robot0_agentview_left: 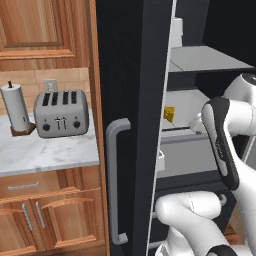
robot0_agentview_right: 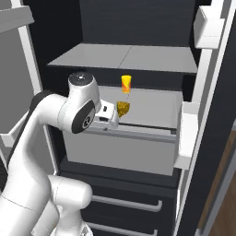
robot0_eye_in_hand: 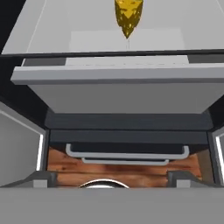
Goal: Pick the cheese from the fridge and the cheese grater from the cabinet and place them next to the salad bowl.
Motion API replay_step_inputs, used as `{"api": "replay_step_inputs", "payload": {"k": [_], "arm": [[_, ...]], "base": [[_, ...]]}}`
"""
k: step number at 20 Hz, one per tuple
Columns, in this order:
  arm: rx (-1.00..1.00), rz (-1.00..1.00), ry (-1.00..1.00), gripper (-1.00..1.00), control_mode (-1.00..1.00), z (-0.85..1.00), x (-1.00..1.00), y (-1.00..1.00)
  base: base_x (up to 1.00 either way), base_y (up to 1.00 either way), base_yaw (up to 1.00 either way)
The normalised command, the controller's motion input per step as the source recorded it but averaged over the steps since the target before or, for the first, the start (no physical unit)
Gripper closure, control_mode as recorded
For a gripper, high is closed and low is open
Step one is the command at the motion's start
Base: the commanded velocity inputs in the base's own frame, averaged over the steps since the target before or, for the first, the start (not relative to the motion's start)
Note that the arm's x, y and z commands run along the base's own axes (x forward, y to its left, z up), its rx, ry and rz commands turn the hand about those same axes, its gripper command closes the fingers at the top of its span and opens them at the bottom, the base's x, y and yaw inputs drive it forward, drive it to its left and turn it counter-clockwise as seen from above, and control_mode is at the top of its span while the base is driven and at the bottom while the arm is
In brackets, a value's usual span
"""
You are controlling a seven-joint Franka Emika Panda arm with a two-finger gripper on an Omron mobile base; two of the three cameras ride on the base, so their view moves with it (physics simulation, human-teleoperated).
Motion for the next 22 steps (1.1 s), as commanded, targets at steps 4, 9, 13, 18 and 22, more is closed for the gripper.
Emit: {"api": "replay_step_inputs", "payload": {"k": [4, 9, 13, 18, 22], "arm": [[0.0, -0.06, -0.07, -1.0, -1.0, 0.0, -0.04, -0.2], [-0.04, -0.01, -0.16, -1.0, -1.0, 0.0, 0.04, 0.13], [-0.04, 0.0, -0.19, -1.0, -1.0, 0.1, 0.16, 0.11], [0.0, 0.0, -0.01, -1.0, -1.0, 0.12, 0.33, 0.07], [0.0, 0.0, 0.0, -1.0, -1.0, 0.18, 0.38, 0.06]], "base": [[0.0, 0.0, 0.0], [0.0, 0.0, 0.0], [0.0, 0.0, 0.0], [0.0, 0.0, 0.0], [0.0, 0.0, 0.0]]}}
